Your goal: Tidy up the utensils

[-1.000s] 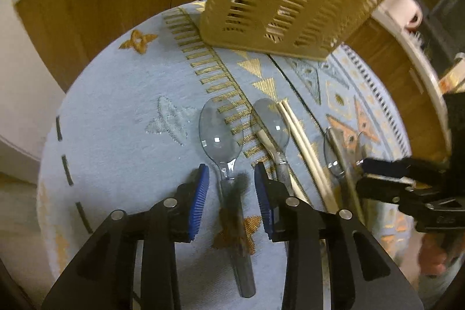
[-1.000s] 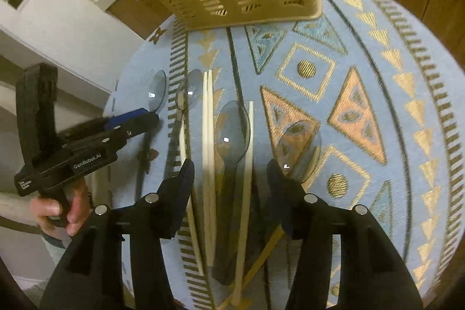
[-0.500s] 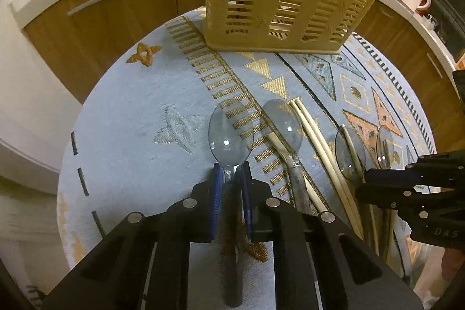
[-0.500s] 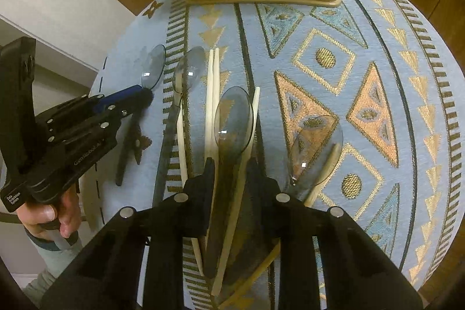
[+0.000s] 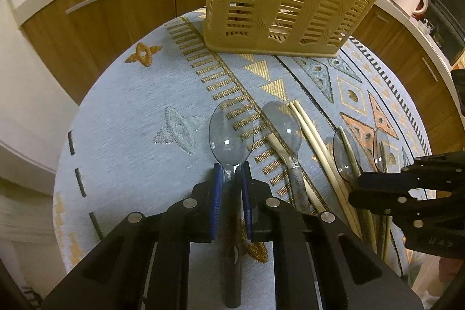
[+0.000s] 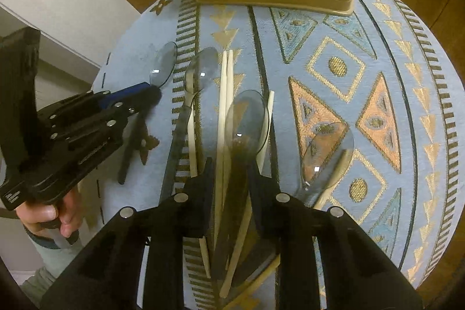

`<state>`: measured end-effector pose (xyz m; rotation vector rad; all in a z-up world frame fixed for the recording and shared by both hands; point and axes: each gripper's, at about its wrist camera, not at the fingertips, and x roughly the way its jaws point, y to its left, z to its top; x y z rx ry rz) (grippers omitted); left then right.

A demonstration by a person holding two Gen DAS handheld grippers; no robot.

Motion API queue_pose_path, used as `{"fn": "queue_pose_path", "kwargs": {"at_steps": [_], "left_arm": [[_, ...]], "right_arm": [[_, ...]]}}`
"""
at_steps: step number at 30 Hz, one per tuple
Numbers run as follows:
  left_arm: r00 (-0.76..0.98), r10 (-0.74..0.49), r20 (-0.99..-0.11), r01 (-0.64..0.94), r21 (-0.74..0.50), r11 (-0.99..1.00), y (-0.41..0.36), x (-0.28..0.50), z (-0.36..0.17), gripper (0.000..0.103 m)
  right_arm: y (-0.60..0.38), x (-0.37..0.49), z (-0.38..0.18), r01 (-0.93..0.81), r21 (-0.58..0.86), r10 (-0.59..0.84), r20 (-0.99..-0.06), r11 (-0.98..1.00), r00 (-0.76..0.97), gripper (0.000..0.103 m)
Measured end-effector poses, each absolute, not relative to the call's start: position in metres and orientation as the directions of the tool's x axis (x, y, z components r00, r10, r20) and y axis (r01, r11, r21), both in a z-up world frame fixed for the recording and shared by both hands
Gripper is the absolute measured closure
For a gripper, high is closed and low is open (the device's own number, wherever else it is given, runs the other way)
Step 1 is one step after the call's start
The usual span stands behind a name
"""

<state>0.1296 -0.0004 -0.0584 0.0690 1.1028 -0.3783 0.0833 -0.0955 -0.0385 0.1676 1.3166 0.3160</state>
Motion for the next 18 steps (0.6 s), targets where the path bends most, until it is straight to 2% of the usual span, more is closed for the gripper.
{"fn": "queue_pose_path", "kwargs": {"at_steps": [7,12,18], "left_arm": [[0.398,-0.259,-0.880,0.332,-0.125,0.935,-0.001,0.130,-0.058,0.092],[0.440,-0.182,-0.879,0.322,-0.035,0.946,-0.014,0.123,-0.058,0.093],[0.484,-0.280,-0.829,0.313,-0.135,0.940,-0.003,0.116,-0.047,0.093]], "right_arm": [[-0.078,0.092,-0.044,-0.152,0.213,0.243,-0.945,0.965,0.220,0.090],[-0.075,0.091,-0.042,-0.173,0.185,0.223,-0.945,0.967,0.237,0.093],[-0.088,0.084,-0.030,-0.175,0.247,0.291,-0.908,0.953,0.301,0.093]]}}
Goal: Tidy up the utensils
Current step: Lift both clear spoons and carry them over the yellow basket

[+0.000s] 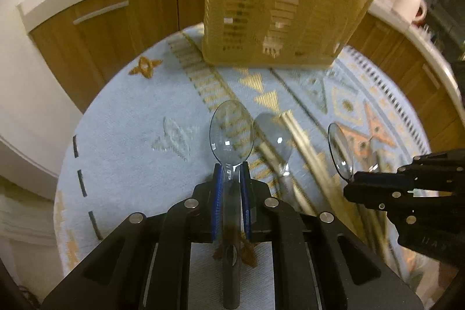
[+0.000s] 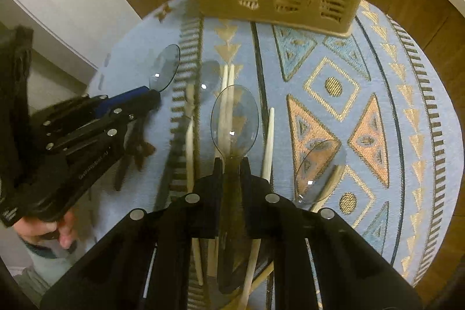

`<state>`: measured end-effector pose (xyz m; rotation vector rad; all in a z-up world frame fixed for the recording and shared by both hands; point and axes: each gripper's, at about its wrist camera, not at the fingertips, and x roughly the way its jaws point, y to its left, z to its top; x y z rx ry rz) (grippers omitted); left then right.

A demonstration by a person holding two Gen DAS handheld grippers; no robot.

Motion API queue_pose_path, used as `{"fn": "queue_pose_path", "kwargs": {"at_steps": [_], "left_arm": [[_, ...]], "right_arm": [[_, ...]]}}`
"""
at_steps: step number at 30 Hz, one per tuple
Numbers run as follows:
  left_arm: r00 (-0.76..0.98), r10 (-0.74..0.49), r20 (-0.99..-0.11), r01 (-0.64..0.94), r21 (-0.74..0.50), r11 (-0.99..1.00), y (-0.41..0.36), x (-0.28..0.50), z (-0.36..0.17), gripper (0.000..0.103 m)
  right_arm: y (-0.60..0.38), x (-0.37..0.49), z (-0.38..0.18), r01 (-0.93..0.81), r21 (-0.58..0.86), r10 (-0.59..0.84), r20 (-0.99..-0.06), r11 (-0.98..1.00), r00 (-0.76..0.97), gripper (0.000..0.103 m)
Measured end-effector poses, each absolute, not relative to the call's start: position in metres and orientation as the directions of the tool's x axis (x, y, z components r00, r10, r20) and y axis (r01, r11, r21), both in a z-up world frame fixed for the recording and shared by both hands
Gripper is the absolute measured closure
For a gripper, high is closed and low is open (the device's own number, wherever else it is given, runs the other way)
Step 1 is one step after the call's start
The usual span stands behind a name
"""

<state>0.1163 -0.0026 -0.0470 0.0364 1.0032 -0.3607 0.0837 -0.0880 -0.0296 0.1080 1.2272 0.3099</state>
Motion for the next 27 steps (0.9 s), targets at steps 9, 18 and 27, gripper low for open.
{"fn": "queue_pose_path", "kwargs": {"at_steps": [9,18,27], "left_arm": [[0.645,-0.411,-0.644,0.336,-0.244,0.910,0.013,0.105,0.021,0.093],[0.831,-0.411,-0.375,0.337,-0.249,0.908,0.005,0.133,0.114,0.093],[0.878,-0.431,-0.207,0.367,-0.286,0.885,-0.012,0.187,0.139,0.093]], "right_arm": [[-0.099,0.074,0.028,-0.243,0.302,0.386,-0.772,0.922,0.505,0.093],[-0.121,0.091,0.125,-0.221,0.179,0.284,-0.555,0.959,0.782,0.093],[-0.179,0.132,0.169,-0.059,0.158,0.109,-0.328,0.986,0.938,0.093]]}}
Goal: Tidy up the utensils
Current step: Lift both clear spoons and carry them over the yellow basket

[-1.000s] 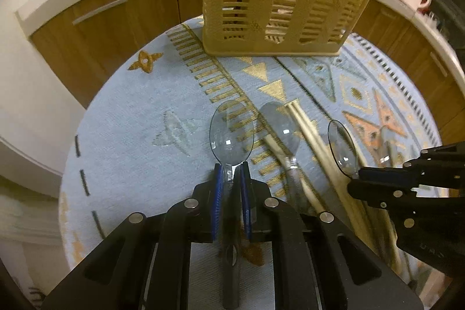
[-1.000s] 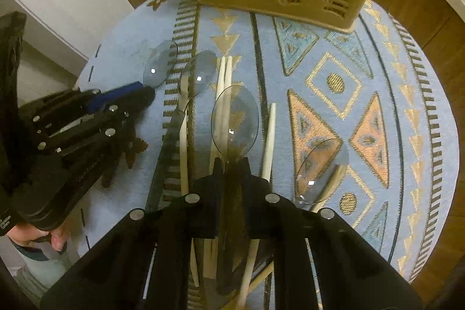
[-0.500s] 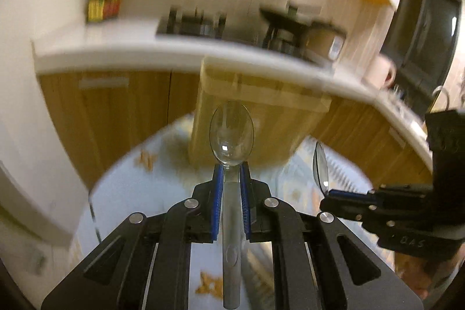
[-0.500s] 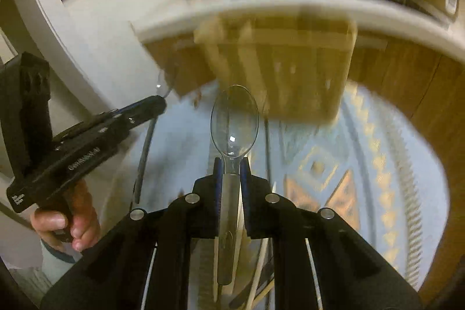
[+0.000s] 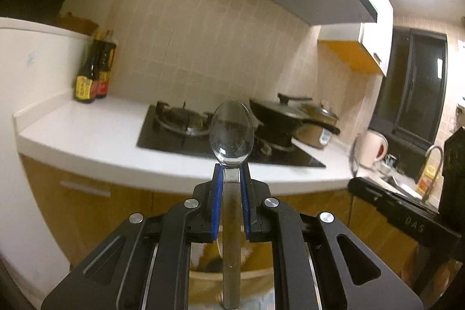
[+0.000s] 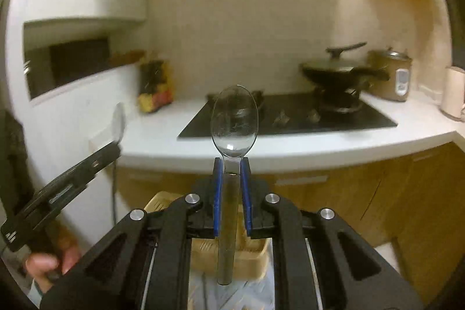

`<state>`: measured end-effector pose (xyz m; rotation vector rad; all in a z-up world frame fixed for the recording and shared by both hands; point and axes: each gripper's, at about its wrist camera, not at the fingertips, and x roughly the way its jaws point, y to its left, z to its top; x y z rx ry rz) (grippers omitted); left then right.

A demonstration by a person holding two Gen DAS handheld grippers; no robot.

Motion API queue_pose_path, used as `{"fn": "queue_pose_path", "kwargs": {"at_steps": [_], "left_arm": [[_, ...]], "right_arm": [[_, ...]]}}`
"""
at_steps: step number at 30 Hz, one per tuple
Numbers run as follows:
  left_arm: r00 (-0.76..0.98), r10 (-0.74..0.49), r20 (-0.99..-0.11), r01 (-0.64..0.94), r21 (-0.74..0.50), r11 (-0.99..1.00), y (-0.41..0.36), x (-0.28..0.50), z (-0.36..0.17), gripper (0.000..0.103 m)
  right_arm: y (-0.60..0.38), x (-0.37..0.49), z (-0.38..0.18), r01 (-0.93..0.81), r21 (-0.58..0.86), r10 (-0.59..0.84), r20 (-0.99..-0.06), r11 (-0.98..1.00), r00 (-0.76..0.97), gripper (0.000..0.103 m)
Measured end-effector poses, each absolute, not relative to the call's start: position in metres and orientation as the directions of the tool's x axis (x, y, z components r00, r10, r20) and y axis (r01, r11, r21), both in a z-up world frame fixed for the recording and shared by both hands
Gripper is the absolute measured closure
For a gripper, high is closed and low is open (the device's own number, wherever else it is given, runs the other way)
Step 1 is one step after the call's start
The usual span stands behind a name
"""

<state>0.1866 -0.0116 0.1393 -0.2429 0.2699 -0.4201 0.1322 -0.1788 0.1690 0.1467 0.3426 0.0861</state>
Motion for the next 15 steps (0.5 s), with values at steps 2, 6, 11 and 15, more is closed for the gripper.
{"fn": "queue_pose_path", "kwargs": {"at_steps": [2,6,11,15], "left_arm": [[0.894,-0.405,-0.191,0.345,-0.281,0.895,-0.012,0.193,0.138,0.093],[0.903,-0.393,-0.173,0.330,-0.304,0.893,-0.010,0.208,0.131,0.093],[0.913,-0.373,-0.162,0.314,-0.304,0.900,-0.016,0.217,0.116,0.093],[0.931,-0.327,-0.162,0.276,-0.272,0.922,-0.019,0.223,0.105,0.093]], "right_arm": [[-0.187,0.142,0.169,-0.024,0.165,0.073,-0.295,0.986,0.953,0.093],[-0.189,0.156,0.160,0.015,0.145,0.023,-0.259,0.989,0.966,0.093],[-0.180,0.169,0.140,0.024,0.108,0.004,-0.252,0.994,0.968,0.093],[-0.177,0.177,0.123,0.034,0.099,-0.008,-0.254,0.995,0.967,0.093]]}}
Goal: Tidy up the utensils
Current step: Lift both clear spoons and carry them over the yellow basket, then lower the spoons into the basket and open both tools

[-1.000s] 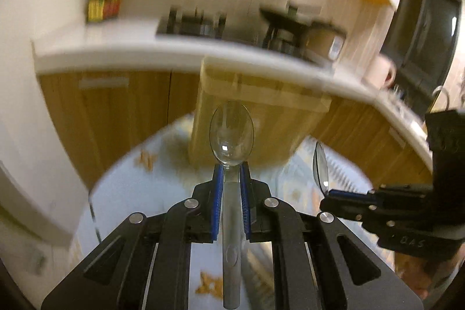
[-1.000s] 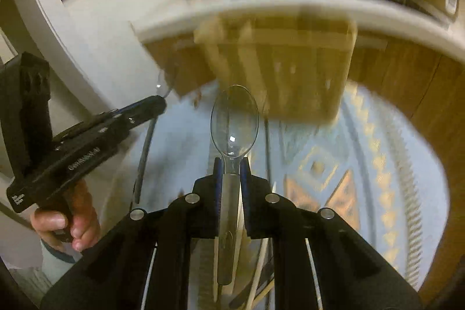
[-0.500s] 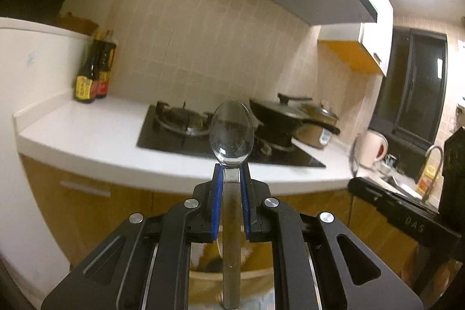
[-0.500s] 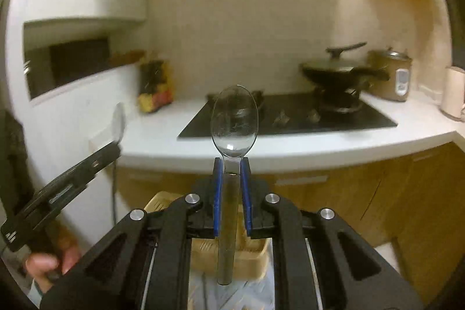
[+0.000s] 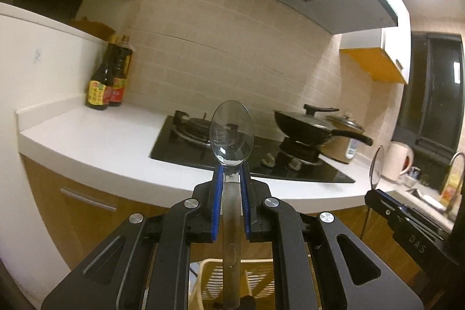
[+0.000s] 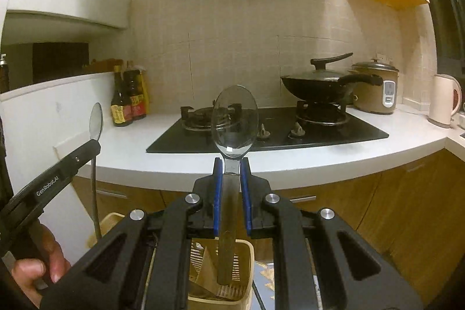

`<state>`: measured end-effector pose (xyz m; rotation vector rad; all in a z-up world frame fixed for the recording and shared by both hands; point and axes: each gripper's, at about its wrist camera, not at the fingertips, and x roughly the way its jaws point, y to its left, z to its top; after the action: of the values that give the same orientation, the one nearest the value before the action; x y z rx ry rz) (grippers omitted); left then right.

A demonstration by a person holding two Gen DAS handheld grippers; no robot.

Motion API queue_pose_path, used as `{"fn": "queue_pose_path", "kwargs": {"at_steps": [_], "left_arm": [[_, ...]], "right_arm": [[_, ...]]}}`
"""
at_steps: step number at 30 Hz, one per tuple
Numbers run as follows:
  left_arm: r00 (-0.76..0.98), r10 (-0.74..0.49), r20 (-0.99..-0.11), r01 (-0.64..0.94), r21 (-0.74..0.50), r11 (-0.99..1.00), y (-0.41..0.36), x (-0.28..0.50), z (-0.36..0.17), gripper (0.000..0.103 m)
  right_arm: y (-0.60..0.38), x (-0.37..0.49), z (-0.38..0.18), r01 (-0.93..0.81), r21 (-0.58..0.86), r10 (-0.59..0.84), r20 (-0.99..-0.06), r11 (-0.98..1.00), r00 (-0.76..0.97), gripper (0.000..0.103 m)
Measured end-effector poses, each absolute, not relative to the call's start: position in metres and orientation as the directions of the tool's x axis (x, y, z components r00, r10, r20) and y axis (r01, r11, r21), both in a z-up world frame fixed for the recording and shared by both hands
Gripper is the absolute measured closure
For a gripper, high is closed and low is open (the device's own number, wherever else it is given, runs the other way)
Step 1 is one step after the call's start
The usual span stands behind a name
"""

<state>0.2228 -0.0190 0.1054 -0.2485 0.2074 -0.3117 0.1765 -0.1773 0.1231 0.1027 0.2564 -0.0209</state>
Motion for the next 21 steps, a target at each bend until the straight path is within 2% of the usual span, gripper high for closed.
{"fn": "queue_pose_path", "kwargs": {"at_steps": [6,13,17,19,21], "left_arm": [[0.943,-0.301,-0.139,0.255,-0.279,0.926,-0.018,0.226,0.092,0.093],[0.939,-0.306,-0.155,0.255,-0.281,0.925,-0.013,0.223,0.080,0.092],[0.928,-0.326,-0.178,0.274,-0.264,0.925,-0.010,0.218,0.079,0.084],[0.924,-0.332,-0.189,0.277,-0.265,0.924,-0.005,0.213,0.080,0.068],[0.927,-0.327,-0.185,0.269,-0.279,0.922,0.002,0.205,0.083,0.066]], "right_arm": [[-0.172,0.180,0.107,0.025,0.069,-0.006,-0.261,0.997,0.965,0.093],[-0.169,0.172,0.097,0.016,0.060,0.000,-0.260,0.998,0.966,0.092],[-0.172,0.164,0.095,-0.006,0.063,0.024,-0.290,0.998,0.957,0.092],[-0.177,0.159,0.095,-0.036,0.091,0.063,-0.315,0.995,0.947,0.091],[-0.180,0.153,0.096,-0.047,0.108,0.080,-0.326,0.993,0.942,0.091]]}}
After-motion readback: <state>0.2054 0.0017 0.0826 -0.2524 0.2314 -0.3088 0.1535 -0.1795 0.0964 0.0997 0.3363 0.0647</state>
